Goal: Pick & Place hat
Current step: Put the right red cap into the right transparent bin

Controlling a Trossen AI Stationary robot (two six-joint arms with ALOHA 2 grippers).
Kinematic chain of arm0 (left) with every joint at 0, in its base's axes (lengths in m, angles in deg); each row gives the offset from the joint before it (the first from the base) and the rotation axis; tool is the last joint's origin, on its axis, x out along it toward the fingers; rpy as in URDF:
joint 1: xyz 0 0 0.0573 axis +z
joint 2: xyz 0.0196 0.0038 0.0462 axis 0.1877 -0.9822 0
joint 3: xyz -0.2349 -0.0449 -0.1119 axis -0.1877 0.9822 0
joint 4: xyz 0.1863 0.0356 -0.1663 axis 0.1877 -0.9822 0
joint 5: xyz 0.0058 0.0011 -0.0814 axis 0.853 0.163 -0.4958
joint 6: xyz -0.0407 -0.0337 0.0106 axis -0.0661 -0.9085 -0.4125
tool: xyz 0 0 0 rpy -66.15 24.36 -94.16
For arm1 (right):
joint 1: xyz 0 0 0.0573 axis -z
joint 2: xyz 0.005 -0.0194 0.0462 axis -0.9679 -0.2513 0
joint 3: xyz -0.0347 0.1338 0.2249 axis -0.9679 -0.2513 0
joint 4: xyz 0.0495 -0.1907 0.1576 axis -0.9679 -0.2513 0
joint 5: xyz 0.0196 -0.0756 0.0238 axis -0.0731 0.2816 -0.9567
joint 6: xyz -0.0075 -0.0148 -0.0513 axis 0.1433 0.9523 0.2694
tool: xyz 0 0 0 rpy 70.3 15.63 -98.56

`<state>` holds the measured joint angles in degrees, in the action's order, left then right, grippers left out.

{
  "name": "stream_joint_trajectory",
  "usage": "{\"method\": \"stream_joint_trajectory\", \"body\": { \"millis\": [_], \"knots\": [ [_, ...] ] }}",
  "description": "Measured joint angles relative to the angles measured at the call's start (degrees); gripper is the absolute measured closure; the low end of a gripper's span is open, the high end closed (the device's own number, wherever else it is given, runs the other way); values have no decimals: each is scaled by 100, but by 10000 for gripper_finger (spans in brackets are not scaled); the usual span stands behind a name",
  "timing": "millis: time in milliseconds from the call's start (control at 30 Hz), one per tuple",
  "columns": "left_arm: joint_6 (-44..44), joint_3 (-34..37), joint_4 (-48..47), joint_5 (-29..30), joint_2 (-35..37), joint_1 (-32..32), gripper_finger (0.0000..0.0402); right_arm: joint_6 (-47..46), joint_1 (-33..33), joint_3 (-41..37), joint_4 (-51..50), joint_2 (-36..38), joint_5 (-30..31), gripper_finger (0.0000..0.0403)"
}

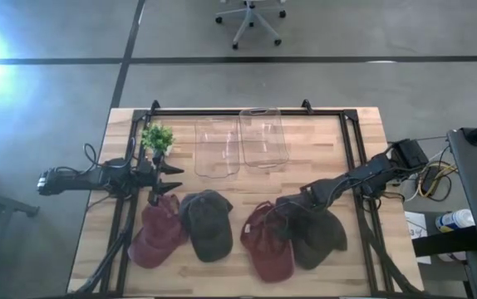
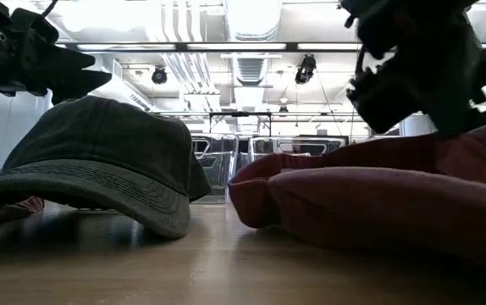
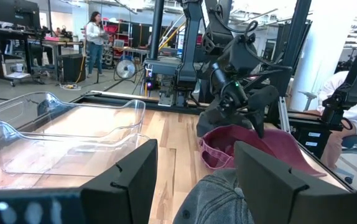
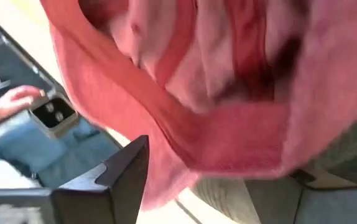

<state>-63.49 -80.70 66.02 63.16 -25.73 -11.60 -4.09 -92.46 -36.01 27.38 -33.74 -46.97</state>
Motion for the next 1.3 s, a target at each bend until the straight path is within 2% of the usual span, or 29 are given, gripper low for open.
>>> {"method": "stream_joint_trajectory", "body": {
  "millis": [100,267,567,833,1067,1167,1233,1300],
  "knots": [
    [-2,0,0,0,-13,0,196,-189,2,-8,-58,-38,416,189],
    [-1,0,0,0,-13,-4,196,-311,2,-11,-26,-101,763,230],
    [-1,0,0,1,-28,-4,196,45,4,95,-38,-164,1010,382],
    [0,0,1,0,-33,-2,196,477,4,349,-198,173,1064,390],
    [-2,0,0,1,-44,-2,196,1397,38,958,-1627,758,1564,390],
    [-1,0,0,2,-44,2,196,1493,116,1023,-2070,760,1551,390],
    [-24,2,69,27,-44,2,196,1512,166,972,-2019,700,1460,390],
    [-781,2,438,26,-43,1,196,1516,189,895,-1971,656,1418,390]
  ]
}}
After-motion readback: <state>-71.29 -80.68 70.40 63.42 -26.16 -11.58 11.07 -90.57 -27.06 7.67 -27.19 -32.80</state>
